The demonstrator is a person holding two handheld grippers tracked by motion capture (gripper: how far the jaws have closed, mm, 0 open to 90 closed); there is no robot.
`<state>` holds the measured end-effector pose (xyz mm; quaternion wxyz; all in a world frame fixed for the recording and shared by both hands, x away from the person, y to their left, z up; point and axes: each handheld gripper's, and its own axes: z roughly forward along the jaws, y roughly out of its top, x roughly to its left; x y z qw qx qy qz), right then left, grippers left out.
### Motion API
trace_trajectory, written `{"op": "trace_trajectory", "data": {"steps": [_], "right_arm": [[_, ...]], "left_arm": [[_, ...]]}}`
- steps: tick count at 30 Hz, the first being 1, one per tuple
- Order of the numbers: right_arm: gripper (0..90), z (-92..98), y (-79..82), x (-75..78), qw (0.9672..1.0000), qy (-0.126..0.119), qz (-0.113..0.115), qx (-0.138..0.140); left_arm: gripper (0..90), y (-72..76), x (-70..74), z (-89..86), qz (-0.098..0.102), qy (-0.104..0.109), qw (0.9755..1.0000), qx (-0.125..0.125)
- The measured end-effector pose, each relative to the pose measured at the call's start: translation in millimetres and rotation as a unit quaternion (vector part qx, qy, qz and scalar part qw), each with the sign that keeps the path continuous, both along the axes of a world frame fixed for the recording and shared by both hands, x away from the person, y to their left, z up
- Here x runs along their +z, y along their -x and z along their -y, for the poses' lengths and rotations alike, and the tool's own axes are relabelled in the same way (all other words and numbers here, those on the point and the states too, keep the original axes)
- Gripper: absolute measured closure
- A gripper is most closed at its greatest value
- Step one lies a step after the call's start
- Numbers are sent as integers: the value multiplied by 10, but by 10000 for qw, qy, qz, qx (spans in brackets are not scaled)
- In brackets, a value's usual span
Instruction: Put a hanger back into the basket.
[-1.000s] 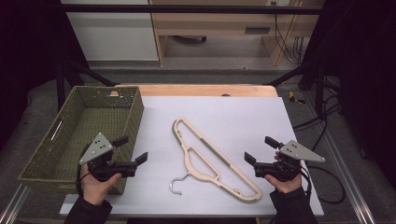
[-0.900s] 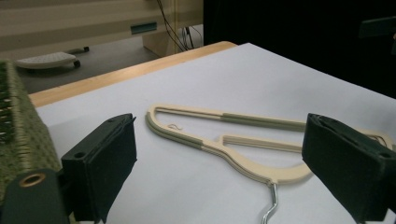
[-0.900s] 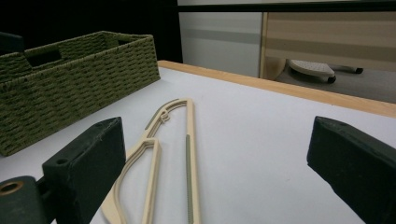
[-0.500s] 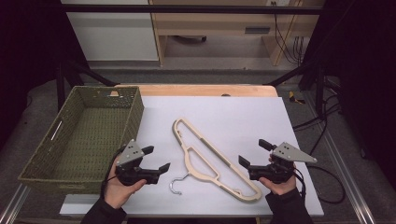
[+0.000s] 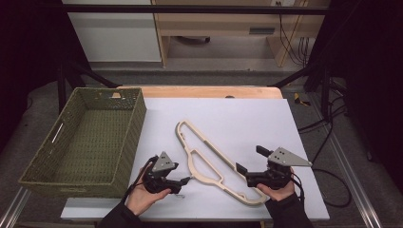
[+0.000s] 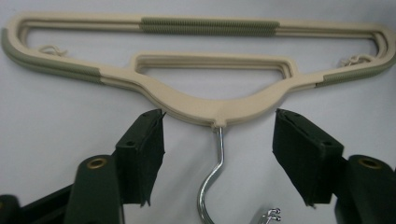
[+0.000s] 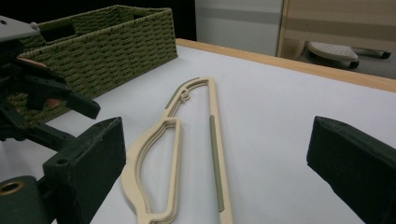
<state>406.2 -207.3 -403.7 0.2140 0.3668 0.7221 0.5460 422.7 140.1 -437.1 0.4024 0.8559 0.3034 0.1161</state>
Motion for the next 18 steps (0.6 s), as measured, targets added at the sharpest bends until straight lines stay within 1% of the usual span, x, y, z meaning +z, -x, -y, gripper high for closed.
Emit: {"op": "trace_trajectory", "data": {"steps": [1,2,4,5,8,9,10,11,12,14,15,18], "right_arm": [[53,0,0,0,10000,0,0,0],[54,-14,-8,-16,10000,21,-4,49],[55,-24,-9,-22,10000,26,-19,29],[56,-30,-11,-29,10000,30,-24,21],[56,-47,-19,-52,10000,53,-62,47],[57,-64,-24,-66,9999,73,-111,66],[57,-64,-24,-66,9999,73,-111,66],[56,-76,-30,-80,9998,111,-122,100],[56,-76,-30,-80,9998,111,-122,100],[57,-91,-38,-98,9997,154,-141,135],[57,-91,-40,-102,9996,173,-154,145],[59,-103,-42,-108,9997,150,-173,123]], "left_arm": [[355,-6,-28,24,-42,-37,10000,-13],[380,-11,-55,48,-59,-83,9999,-20],[396,-25,-101,91,-122,-212,9997,-49],[410,-31,-123,109,-141,-225,9996,-38],[480,-58,-184,147,-237,-308,9992,-39],[529,-66,-203,158,-266,-355,9990,-52],[529,-77,-221,166,-298,-409,9987,-81],[582,-84,-244,181,-332,-389,9987,-47],[582,-93,-257,186,-368,-419,9984,-59],[645,-108,-280,202,-422,-434,9982,-53],[664,-120,-294,213,-462,-487,9977,-78],[701,-127,-308,222,-504,-477,9976,-48]]}}
